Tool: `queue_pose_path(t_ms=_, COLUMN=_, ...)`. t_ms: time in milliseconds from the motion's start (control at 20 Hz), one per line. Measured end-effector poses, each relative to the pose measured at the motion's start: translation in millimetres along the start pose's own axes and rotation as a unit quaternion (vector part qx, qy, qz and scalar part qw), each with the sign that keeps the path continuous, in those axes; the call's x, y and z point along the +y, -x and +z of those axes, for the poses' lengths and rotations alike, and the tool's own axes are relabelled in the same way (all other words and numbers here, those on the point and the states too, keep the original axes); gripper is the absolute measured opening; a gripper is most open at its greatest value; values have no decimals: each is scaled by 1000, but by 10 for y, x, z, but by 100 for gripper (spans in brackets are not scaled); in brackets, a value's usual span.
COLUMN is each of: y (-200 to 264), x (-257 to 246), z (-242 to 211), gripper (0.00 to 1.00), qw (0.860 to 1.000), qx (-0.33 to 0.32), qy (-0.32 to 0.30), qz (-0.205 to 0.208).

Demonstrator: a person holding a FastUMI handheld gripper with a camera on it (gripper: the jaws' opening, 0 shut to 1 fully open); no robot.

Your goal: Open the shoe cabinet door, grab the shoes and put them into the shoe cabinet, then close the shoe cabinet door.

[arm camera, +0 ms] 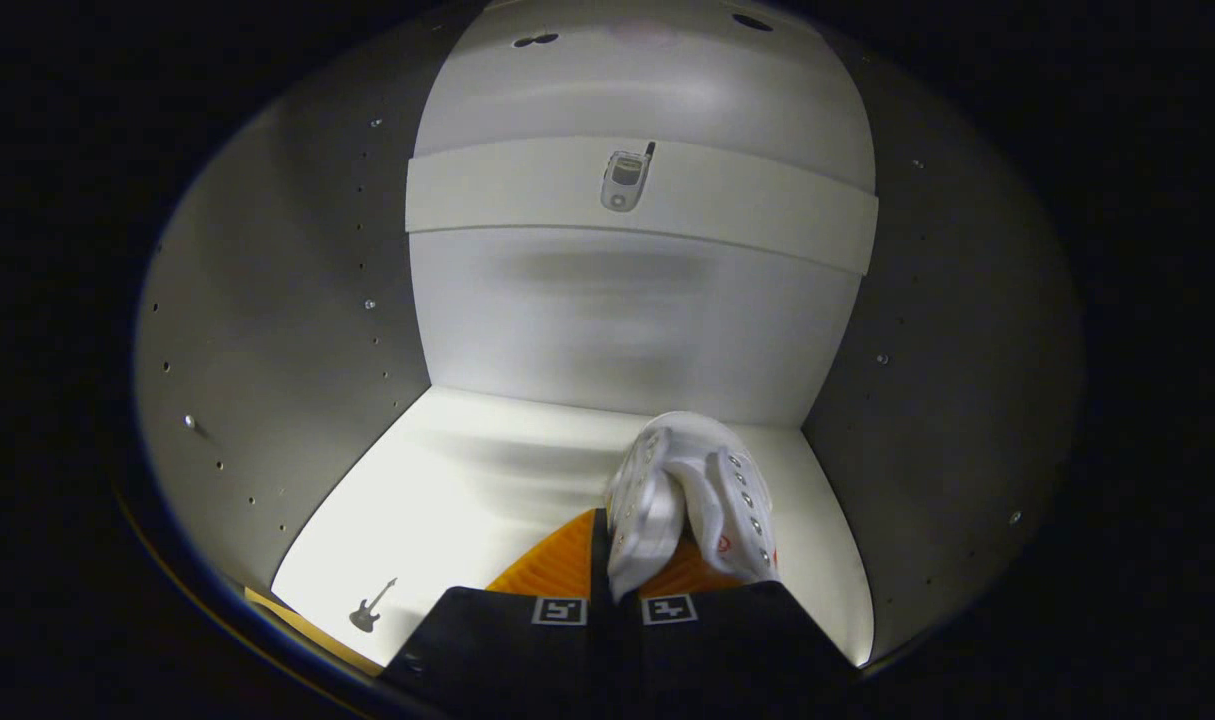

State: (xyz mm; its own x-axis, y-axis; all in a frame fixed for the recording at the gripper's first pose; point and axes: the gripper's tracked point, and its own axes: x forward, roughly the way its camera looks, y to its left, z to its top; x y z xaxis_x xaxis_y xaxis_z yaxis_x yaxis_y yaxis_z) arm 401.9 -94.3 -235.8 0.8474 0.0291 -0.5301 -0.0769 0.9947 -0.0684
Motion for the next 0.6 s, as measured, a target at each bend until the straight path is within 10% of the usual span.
queue_pose_path(t_ms=400, y=223, x=-11, z=29, gripper=34, qw=999, qx=-24, qy=-20, qz=-10)
queue_pose_path(t_ms=600, y=448, x=-35, z=42, gripper=74, qw=999, qx=-36, qy=-22, qz=-25)
